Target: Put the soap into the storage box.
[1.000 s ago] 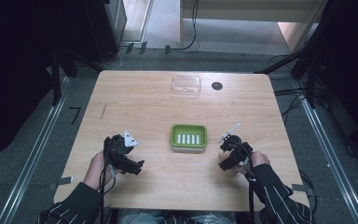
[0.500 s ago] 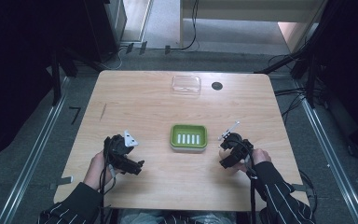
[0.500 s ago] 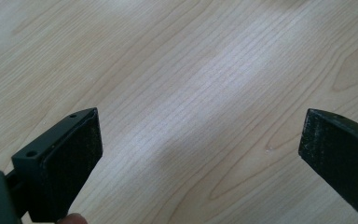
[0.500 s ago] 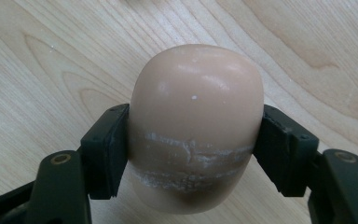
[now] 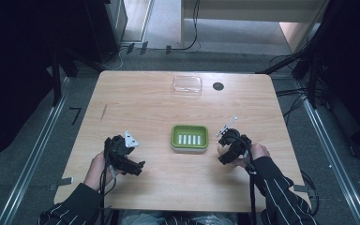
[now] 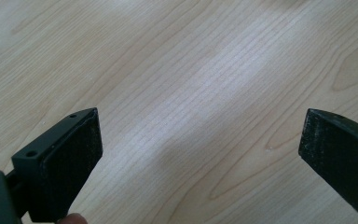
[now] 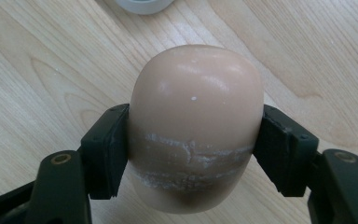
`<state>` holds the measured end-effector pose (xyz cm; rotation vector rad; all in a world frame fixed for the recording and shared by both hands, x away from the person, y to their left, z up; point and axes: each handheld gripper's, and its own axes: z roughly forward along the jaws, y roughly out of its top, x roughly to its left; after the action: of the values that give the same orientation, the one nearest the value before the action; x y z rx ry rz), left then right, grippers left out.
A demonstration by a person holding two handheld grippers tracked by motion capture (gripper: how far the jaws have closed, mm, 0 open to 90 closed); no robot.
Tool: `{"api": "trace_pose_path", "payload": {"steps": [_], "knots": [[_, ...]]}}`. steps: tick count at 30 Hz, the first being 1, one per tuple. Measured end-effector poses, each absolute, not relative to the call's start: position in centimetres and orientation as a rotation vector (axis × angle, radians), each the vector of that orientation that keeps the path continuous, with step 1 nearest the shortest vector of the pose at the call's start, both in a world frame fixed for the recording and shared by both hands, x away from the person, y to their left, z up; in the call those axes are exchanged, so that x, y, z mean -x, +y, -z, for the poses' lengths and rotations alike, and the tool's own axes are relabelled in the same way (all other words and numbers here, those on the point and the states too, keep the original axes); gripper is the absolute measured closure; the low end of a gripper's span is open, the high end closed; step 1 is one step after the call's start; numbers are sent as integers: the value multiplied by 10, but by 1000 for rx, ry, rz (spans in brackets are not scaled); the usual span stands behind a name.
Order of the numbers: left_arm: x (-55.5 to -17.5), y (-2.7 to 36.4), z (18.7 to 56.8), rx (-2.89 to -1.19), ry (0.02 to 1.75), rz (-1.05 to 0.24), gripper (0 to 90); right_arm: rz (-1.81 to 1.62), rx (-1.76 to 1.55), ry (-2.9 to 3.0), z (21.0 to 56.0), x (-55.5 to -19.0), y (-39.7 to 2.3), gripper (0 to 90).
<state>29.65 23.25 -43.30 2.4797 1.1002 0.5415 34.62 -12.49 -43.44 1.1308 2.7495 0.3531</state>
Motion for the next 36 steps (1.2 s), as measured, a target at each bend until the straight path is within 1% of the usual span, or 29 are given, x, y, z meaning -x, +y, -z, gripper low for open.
{"api": "trace_pose_path", "payload": {"steps": [36], "knots": [[-297,233,433,-2482,1102,-533,2,-393,-997,2753,411,-367,-111,333]]}}
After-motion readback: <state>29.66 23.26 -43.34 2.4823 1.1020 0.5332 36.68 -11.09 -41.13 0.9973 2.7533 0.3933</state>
